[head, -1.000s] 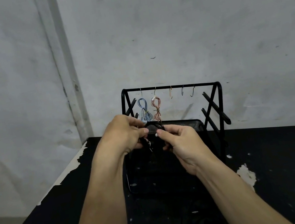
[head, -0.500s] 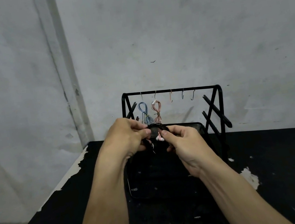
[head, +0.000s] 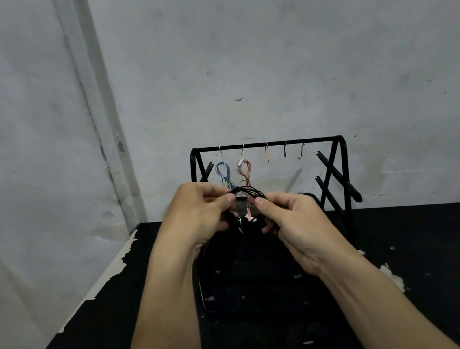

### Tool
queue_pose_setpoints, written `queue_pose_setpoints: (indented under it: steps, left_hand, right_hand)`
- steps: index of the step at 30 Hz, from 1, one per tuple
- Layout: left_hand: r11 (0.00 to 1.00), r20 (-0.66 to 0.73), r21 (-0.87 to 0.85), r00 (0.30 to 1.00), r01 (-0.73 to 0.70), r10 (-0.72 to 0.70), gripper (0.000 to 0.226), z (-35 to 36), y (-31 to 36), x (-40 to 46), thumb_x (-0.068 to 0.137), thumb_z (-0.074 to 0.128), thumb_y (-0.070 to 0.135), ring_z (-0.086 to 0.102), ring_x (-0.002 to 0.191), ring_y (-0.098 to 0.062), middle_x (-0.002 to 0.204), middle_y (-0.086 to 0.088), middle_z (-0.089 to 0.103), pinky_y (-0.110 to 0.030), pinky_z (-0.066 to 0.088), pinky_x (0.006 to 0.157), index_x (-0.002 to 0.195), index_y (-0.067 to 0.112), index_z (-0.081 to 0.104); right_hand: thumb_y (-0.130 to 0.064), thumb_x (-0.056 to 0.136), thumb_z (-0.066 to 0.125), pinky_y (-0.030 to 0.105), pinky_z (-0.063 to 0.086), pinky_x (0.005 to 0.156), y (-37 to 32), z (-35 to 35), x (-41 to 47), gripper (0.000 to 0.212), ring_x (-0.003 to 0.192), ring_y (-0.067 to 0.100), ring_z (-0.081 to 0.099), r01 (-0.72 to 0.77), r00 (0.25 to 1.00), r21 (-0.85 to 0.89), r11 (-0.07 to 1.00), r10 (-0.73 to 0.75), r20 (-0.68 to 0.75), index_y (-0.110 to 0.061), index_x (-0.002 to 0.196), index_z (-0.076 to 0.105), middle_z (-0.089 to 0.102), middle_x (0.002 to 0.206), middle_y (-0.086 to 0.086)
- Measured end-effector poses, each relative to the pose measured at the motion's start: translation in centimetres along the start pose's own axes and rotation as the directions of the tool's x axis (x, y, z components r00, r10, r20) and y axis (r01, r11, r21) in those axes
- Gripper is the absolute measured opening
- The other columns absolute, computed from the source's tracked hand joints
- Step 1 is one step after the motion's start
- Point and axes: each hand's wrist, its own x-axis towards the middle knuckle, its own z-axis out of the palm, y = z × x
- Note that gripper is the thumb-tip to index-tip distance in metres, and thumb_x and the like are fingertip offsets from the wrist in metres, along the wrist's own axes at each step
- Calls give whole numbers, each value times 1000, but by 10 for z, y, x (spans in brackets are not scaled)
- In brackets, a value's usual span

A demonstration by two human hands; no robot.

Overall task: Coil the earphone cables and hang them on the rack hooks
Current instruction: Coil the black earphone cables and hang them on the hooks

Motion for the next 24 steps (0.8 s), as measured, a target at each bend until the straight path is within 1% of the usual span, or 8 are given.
queue_pose_setpoints:
  steps: [4,7,9,12,14,19,21,24]
  left_hand:
    - [989,68,-148,998,12,-2,8,1,7,-6,90,67,5,69,65,-9,82,-6,73,-20,54,52,98,6,69]
    - [948,252,-303,968,97,-18,21,-1,11,-13,86,68,0,72,72,-14,85,-11,74,-25,59,60,106,1,65]
    - [927,313,-357,950,110,8,24,-2,13,-15,84,67,-5,73,77,-17,88,-13,74,-27,60,64,107,-1,63]
    - [902,226,-425,974,73,28,20,3,15,-15,81,69,-5,73,71,-17,83,-13,73,-24,59,59,98,1,61]
    - [893,156,-448,987,38,37,18,8,16,-14,80,71,-4,73,70,-17,83,-13,74,-25,59,60,95,1,62]
    - [863,9,-504,999,-40,52,15,15,17,-11,82,70,-5,72,67,-14,78,-8,76,-23,57,57,90,5,64]
    - [852,-15,-521,998,-58,59,14,17,17,-10,83,70,-6,72,67,-14,78,-7,76,-22,56,57,91,5,64]
    - [843,-38,-531,997,-81,72,13,18,16,-10,83,69,-6,73,69,-16,81,-9,76,-23,56,60,92,4,66]
  right_hand:
    - [-7,99,56,18,51,59,-12,1,-5,17,69,6,69,-2,1000,183,983,-2,22,-5,102,73,77,89,8]
    - [-5,99,55,25,57,65,-21,-5,-5,15,76,18,74,29,999,304,952,-23,-24,-2,101,70,77,85,10]
    - [-5,96,59,26,58,69,-23,-9,-4,14,79,17,74,69,996,335,940,-46,-75,-5,108,67,76,84,7]
    - [-3,91,66,25,57,74,-24,-10,-4,16,78,11,71,115,990,306,945,-85,-109,-9,105,65,74,79,0]
    - [-1,90,65,21,56,71,-23,-9,-5,13,75,7,72,130,989,312,941,-99,-112,-7,101,67,75,77,-2]
    - [1,92,60,17,55,70,-26,-7,-8,20,81,6,72,182,983,318,930,-175,-52,-9,108,68,77,84,-1]
    - [0,90,62,19,57,71,-27,-6,-8,21,79,6,72,192,981,312,930,-190,-38,-11,106,69,77,84,-1]
    - [-5,87,62,29,58,83,-27,-7,-9,26,85,11,72,185,981,314,931,-195,2,-13,111,69,77,90,2]
